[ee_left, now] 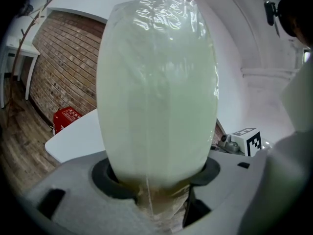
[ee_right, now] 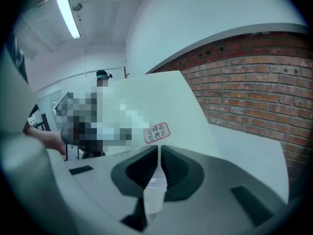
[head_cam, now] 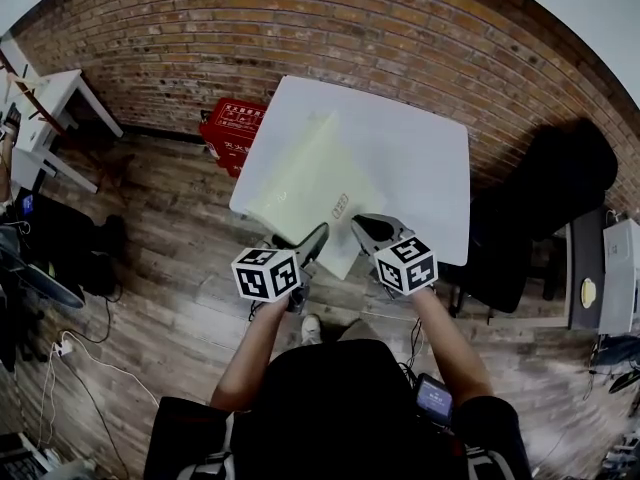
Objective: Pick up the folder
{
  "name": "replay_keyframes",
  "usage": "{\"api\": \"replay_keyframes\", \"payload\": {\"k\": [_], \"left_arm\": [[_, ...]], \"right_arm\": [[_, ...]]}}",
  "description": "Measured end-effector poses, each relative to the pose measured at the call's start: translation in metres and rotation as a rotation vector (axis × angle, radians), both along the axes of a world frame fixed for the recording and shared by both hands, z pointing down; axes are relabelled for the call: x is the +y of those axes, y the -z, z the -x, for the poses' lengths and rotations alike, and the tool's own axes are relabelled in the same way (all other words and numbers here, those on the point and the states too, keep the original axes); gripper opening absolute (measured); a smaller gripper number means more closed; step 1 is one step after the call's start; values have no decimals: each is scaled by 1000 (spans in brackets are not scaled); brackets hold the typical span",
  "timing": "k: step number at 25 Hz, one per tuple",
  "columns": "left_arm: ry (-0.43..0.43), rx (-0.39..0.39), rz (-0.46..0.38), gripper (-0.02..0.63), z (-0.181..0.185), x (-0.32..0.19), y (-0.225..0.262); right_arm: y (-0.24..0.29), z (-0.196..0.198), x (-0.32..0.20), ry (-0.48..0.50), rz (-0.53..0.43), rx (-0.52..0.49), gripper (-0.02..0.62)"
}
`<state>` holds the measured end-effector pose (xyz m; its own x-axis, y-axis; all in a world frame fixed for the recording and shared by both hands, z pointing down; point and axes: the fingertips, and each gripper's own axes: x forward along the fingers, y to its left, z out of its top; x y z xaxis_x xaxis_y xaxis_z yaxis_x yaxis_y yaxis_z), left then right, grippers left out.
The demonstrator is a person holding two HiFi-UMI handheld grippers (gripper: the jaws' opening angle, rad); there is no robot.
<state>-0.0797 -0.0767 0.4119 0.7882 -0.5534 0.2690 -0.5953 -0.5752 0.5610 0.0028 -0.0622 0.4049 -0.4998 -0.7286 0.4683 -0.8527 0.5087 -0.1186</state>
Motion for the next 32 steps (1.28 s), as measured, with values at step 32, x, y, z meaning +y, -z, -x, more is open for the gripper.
{"api": "replay_keyframes", "payload": {"k": [32], "left_arm": [[20,-124,-314,281,-50,84,99]], "right_arm": [[75,-64,90,-59,-160,-107,37]]}}
